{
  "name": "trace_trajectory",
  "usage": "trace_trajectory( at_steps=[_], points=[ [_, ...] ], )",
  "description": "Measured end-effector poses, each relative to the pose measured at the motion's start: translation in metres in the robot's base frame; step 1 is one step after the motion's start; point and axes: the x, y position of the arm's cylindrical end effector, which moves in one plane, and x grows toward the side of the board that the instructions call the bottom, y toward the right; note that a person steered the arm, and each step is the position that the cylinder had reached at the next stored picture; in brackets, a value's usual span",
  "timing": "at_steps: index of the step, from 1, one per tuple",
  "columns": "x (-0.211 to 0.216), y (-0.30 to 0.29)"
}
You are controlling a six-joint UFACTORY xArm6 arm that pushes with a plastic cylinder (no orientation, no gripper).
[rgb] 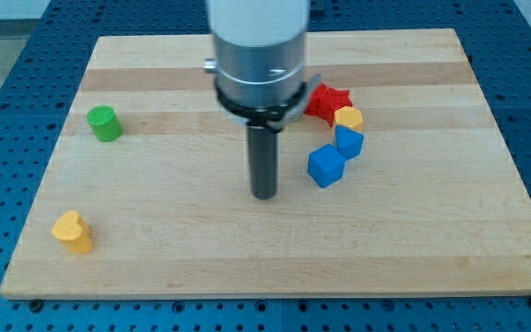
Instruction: Place your arm diagonally top left to the yellow heart
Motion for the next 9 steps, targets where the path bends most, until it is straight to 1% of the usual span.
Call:
trace_trajectory(
  at_steps=[3, 6, 7, 9],
  points=[
    [0.000, -0.110],
    [-0.005, -0.121],
    [-0.011, -0.142],
    [-0.011, -0.222]
  ],
)
